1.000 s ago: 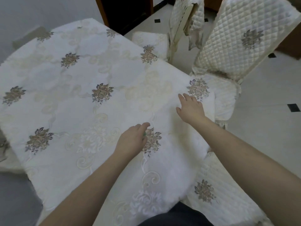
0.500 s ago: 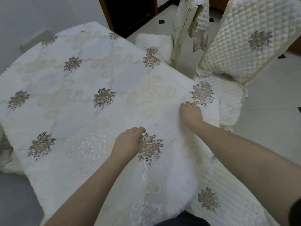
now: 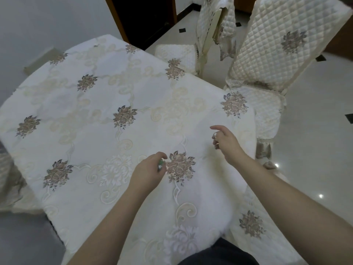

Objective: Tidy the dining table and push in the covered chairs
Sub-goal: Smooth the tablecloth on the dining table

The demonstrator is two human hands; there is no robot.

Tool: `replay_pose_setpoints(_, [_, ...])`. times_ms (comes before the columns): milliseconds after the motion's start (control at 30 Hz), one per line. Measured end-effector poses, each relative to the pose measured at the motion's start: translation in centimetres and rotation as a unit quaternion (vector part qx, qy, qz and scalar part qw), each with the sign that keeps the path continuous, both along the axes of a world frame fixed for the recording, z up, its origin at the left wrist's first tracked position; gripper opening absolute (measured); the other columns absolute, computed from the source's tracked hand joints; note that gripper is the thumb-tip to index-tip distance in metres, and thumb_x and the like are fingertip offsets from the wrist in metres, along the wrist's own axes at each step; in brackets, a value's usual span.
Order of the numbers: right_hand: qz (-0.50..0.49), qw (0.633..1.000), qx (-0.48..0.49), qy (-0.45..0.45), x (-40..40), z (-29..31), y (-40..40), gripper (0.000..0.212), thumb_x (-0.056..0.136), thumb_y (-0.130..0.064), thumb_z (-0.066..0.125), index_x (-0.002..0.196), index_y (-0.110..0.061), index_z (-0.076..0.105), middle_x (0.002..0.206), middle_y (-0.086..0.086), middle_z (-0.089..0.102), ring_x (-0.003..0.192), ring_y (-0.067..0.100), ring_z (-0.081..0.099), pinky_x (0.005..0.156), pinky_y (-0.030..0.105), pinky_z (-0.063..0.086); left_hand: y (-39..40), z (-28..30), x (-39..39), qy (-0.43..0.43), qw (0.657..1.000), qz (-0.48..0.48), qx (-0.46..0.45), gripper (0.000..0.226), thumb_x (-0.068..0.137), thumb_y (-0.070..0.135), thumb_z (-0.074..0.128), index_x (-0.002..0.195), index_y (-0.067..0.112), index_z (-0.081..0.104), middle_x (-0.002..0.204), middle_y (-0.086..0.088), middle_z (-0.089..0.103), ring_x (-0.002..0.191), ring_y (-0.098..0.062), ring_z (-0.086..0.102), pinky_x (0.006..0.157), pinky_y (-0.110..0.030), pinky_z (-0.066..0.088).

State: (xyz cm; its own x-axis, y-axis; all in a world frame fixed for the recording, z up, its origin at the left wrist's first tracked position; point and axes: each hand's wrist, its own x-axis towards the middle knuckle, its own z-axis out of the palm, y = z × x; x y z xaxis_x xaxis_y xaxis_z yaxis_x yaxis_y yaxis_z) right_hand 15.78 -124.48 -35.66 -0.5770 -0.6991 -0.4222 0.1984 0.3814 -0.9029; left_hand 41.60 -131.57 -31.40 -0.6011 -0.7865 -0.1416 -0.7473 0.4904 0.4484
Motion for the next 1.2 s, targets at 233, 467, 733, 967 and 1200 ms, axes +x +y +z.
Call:
replay_pose_setpoints(233, [-0.092,0.977,-0.032,-0.191,4.8,3.1,5.5,0.02,0.097,-0.022,0.047,0.085,-0.01,0.057,0.06,-0.001,0.031,0.047,0.012,0.025,0.043,0.023,0.021,1.6,2.7,2.2,0.051,0.998,-0.004,0.035,0.009,0.091,0.035,0.055,0.093,0.028,0.062,0.069,0.003,0.06,0.061,-0.016,0.054,0.059,-0.033,0.044])
replay_pose_setpoints(467, [-0.179,0.902,-0.121,-0.374,12.8,6.3,12.0,0.043,0.094,-0.036,0.053,0.06,-0.02,0.034,0.054,-0.006,0.027,0.041,0.007,0.023,0.036,0.018,0.02,6.0,3.8,7.9,0.23,0.936,0.058,0.26,0.027,0.088,0.036,0.064,0.071,0.017,0.054,0.054,-0.002,0.047,0.049,-0.019,0.044,0.05,-0.026,0.038])
replay_pose_setpoints(733, [-0.22,0.897,-0.159,-0.348,19.9,10.2,20.0,0.031,0.094,-0.032,0.052,0.066,-0.02,0.046,0.049,-0.008,0.028,0.038,0.005,0.022,0.034,0.018,0.016,9.3,4.7,11.8,0.385,0.717,0.111,0.57,0.03,0.096,0.018,0.05,0.068,0.017,0.039,0.059,0.0,0.024,0.047,-0.013,0.016,0.044,-0.027,0.009])
replay_pose_setpoints(967, [-0.318,0.865,-0.212,-0.325,21.3,12.3,27.9,0.028,0.092,-0.032,0.053,0.068,-0.017,0.049,0.052,-0.006,0.034,0.04,0.006,0.029,0.036,0.018,0.026,14.5,6.3,8.8,0.376,0.633,0.048,0.675,0.035,0.095,0.022,0.044,0.061,0.014,0.043,0.052,0.003,0.023,0.04,-0.009,0.016,0.037,-0.022,0.009])
replay_pose_setpoints(1200, [-0.412,0.799,-0.295,-0.323,22.3,12.5,37.9,0.022,0.094,-0.03,0.052,0.081,-0.013,0.056,0.062,-0.001,0.046,0.048,0.009,0.042,0.044,0.019,0.041,23.9,7.1,3.4,0.279,0.629,-0.059,0.724,0.031,0.095,0.023,0.044,0.065,0.014,0.043,0.054,0.001,0.027,0.041,-0.009,0.022,0.036,-0.02,0.017])
